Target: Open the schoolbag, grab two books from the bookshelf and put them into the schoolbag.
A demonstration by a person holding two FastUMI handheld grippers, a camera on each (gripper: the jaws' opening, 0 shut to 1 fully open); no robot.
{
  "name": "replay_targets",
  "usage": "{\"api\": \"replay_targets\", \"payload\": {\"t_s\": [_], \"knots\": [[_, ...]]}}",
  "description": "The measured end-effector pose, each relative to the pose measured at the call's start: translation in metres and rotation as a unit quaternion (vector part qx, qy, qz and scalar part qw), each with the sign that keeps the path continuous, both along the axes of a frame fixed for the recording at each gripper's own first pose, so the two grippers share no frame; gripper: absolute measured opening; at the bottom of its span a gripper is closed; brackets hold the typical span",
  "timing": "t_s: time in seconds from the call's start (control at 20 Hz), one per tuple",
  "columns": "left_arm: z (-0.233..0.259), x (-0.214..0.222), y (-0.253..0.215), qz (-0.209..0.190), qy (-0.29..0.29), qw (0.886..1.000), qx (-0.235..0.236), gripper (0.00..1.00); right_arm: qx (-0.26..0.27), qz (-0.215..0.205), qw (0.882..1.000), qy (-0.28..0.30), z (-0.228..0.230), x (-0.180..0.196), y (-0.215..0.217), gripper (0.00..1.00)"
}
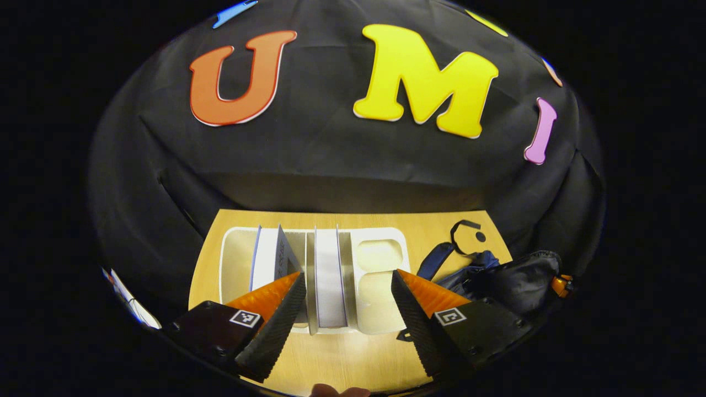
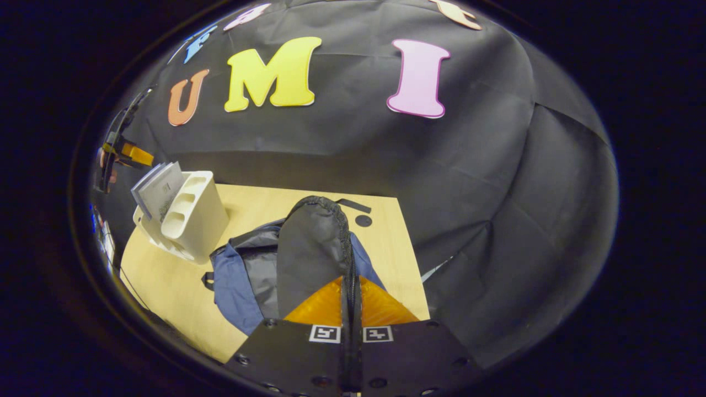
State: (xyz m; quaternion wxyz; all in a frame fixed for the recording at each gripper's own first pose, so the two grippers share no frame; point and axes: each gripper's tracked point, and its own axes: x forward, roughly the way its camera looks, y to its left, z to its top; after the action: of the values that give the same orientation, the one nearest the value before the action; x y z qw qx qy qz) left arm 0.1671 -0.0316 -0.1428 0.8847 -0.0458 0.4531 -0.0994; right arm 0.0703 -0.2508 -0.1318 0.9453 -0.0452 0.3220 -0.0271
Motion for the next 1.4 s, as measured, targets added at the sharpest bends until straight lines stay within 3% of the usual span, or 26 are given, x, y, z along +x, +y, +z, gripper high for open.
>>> {"api": "replay_targets", "payload": {"t_s": [0.3, 0.7, 1.25, 1.35, 1.4], "knots": [[-0.048, 0.003, 0.001, -0.026, 0.127, 0.991, 0.018, 0.98, 0.02, -0.014, 1.0, 0.005, -0.005, 0.0, -0.007, 0.0], [-0.092, -0.015, 0.001, -0.039, 0.251, 0.966, 0.038, 0.98, 0.019, -0.017, 1.0, 0.01, -0.006, 0.001, -0.001, 0.0], [-0.107, -0.01, 0.009, -0.03, 0.282, 0.956, 0.077, 0.68, 0.035, -0.039, 0.999, 0.003, -0.01, -0.011, 0.005, 0.0], [-0.108, -0.016, 0.011, -0.022, 0.293, 0.953, 0.077, 0.5, 0.033, -0.04, 0.999, 0.001, -0.011, -0.011, 0.005, 0.0], [-0.104, -0.02, 0.012, -0.018, 0.298, 0.952, 0.072, 0.48, 0.032, -0.04, 0.999, 0.0, -0.011, -0.013, 0.006, 0.0]]}}
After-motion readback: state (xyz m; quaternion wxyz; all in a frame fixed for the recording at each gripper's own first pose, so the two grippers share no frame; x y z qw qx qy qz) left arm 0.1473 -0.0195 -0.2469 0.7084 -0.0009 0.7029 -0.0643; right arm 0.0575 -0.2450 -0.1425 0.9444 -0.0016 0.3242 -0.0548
